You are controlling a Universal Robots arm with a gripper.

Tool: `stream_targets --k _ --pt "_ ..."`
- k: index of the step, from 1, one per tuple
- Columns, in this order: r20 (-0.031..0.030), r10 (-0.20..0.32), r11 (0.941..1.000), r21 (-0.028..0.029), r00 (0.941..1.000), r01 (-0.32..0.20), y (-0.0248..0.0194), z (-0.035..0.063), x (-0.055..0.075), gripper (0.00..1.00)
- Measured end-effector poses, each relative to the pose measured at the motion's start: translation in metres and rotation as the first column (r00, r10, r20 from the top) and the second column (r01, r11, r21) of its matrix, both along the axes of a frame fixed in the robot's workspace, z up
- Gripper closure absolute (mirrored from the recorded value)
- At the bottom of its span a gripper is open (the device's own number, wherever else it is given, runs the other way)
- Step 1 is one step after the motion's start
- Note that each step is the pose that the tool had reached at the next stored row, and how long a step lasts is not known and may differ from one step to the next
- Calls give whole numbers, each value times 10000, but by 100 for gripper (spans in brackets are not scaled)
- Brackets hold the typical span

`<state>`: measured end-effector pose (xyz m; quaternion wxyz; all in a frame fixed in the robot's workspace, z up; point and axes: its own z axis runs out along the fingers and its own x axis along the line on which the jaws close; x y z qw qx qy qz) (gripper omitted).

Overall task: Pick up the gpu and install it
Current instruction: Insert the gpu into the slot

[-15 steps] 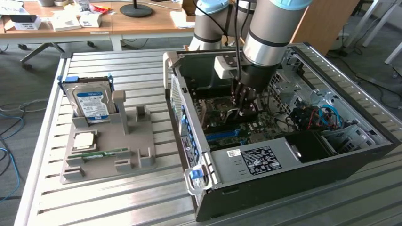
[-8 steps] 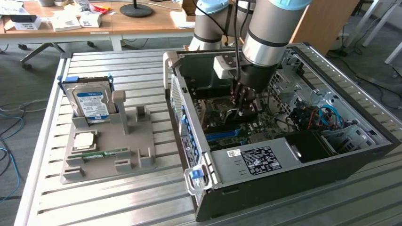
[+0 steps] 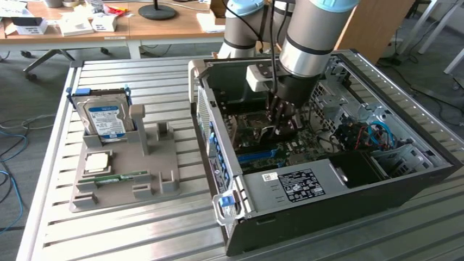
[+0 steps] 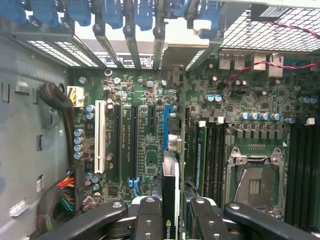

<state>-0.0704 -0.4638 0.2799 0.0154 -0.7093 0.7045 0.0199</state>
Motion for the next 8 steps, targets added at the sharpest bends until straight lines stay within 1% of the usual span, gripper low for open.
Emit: stream_targets --k 4,8 --pt "1 -1 10000 0 10000 1 -24 0 -1 74" --pt "0 -1 10000 -1 10000 1 -25 0 -8 74"
